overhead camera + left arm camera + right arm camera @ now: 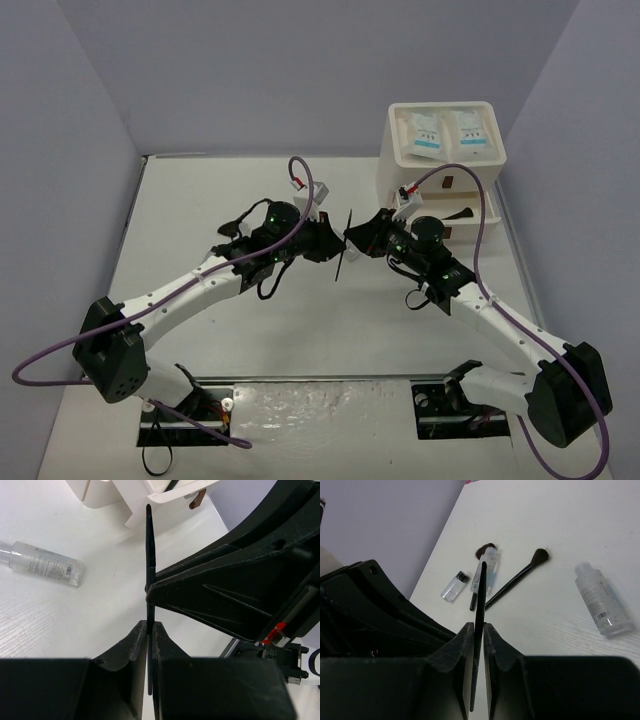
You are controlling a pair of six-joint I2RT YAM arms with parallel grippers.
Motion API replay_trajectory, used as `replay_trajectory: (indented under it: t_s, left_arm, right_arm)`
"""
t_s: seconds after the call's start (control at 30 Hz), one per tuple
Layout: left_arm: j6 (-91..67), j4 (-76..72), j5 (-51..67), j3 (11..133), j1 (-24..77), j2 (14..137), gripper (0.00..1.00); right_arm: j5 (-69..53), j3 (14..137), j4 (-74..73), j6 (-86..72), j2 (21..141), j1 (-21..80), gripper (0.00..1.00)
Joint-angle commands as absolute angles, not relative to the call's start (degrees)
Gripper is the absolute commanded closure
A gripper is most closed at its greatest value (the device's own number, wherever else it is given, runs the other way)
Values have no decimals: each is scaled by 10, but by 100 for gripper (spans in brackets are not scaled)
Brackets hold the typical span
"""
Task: Organize the makeup
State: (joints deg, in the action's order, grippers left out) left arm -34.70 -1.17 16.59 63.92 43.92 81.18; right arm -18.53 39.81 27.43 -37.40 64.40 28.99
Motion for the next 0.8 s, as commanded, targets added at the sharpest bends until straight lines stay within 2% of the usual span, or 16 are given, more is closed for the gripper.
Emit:
replay_trajectory:
  t_s: [0.0, 0.1, 0.13, 0.17, 0.23, 0.37, 0.43, 0.6, 0.77]
  left_arm:
    - [-348, -52, 171, 656, 443, 778, 100]
    - [-346, -46, 167, 652, 442, 774, 98]
    - [-345, -42, 162, 652, 442, 772, 92]
    - [-344, -36, 152, 651, 442, 769, 78]
    - [-341, -15, 129, 648, 441, 763, 63]
    - [-335, 46, 60, 649, 437, 749, 42]
    - [-336, 76, 21, 648, 433, 738, 35]
    - [-356, 160, -84, 633, 405, 686, 25]
    - [-373, 209, -87, 592, 348, 635, 23]
  right_arm:
    - [-152, 419, 296, -359, 643, 295, 100]
    - [-142, 418, 294, -358, 644, 295, 100]
    - [-138, 417, 294, -359, 643, 295, 100]
    - [-132, 414, 294, -360, 640, 295, 100]
    - [-103, 411, 291, -364, 629, 295, 100]
    - [-44, 406, 282, -376, 606, 286, 100]
    - [-12, 405, 277, -385, 593, 275, 100]
    - [53, 406, 251, -441, 566, 198, 100]
    - [92, 417, 230, -510, 567, 103, 100]
